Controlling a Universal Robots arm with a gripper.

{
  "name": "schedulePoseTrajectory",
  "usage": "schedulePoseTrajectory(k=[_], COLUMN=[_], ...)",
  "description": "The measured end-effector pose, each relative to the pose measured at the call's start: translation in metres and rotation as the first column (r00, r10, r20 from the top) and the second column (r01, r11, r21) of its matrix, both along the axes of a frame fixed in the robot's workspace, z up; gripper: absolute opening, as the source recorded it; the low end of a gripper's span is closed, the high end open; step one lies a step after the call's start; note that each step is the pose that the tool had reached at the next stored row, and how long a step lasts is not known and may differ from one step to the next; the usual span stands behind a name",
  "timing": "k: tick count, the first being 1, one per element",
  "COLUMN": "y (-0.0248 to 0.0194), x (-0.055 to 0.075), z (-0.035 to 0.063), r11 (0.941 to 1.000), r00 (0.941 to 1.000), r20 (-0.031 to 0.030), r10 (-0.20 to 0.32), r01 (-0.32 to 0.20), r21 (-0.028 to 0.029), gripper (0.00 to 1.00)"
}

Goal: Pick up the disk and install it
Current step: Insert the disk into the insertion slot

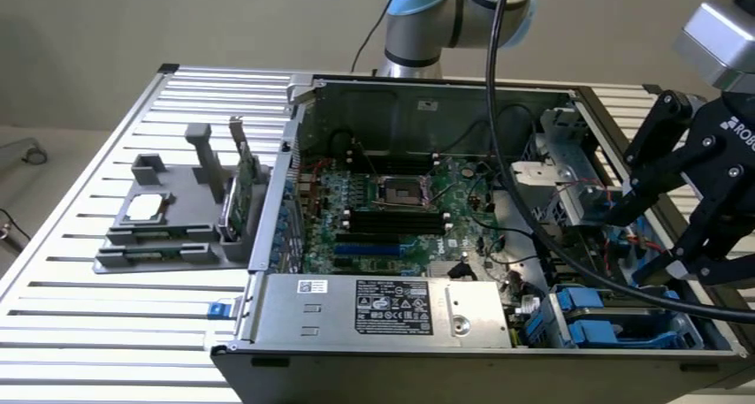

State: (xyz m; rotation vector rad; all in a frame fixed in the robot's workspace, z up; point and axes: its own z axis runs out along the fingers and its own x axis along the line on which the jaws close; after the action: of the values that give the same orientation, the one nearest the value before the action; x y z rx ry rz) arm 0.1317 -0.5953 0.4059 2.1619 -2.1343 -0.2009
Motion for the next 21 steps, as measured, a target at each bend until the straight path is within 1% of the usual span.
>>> schedulePoseTrajectory(k=[1,2,3,5,6,7,8,9,10,11,12,14,15,16,17,18,19,20,21], y=[0.0000,0.0000,0.0000,-0.0001,-0.0001,-0.0001,-0.0001,-0.0001,-0.0001,-0.0001,0.0000,0.0000,0.0001,0.0003,0.0005,0.0007,0.0010,0.0012,0.0013], x=[-0.0005,-0.0014,-0.0023,-0.0047,-0.0052,-0.0051,-0.0052,-0.0052,-0.0048,-0.0043,-0.0040,-0.0032,-0.0030,-0.0026,-0.0023,-0.0021,-0.0019,-0.0018,-0.0018], z=[0.0001,0.0007,0.0014,0.0030,0.0037,0.0044,0.0045,0.0047,0.0047,0.0046,0.0047,0.0048,0.0047,0.0046,0.0046,0.0046,0.0047,0.0047,0.0048], r11=[1.0000,1.0000,1.0000,1.0000,1.0000,1.0000,1.0000,1.0000,1.0000,1.0000,1.0000,0.9999,0.9999,0.9999,0.9999,0.9998,0.9997,0.9994,0.9993], r00=[1.0000,1.0000,1.0000,1.0000,1.0000,1.0000,1.0000,0.9999,0.9998,0.9996,0.9992,0.9970,0.9956,0.9940,0.9925,0.9911,0.9898,0.9888,0.9887], r20=[0.0000,0.0000,0.0000,0.0003,0.0007,0.0013,0.0037,0.0091,0.0164,0.0264,0.0402,0.0765,0.0931,0.1086,0.1219,0.1328,0.1422,0.1491,0.1499], r10=[0.000,0.000,0.000,0.000,0.001,0.002,0.004,0.005,0.006,0.007,0.008,0.010,0.010,0.010,0.009,0.008,0.008,0.006,0.006], r01=[0.000,0.000,0.000,0.000,-0.001,-0.002,-0.004,-0.005,-0.006,-0.007,-0.008,-0.010,-0.010,-0.011,-0.011,-0.011,-0.011,-0.011,-0.011], r21=[0.0004,0.0003,0.0001,0.0001,0.0001,0.0004,0.0003,0.0002,0.0002,0.0008,0.0011,0.0032,0.0055,0.0081,0.0122,0.0167,0.0225,0.0317,0.0350], gripper=[0.56,0.50,0.50,0.38,0.38,0.32,0.26,0.20,0.20,0.14,0.11,0.11,0.11,0.11,0.11,0.11,0.11,0.11,0.11])
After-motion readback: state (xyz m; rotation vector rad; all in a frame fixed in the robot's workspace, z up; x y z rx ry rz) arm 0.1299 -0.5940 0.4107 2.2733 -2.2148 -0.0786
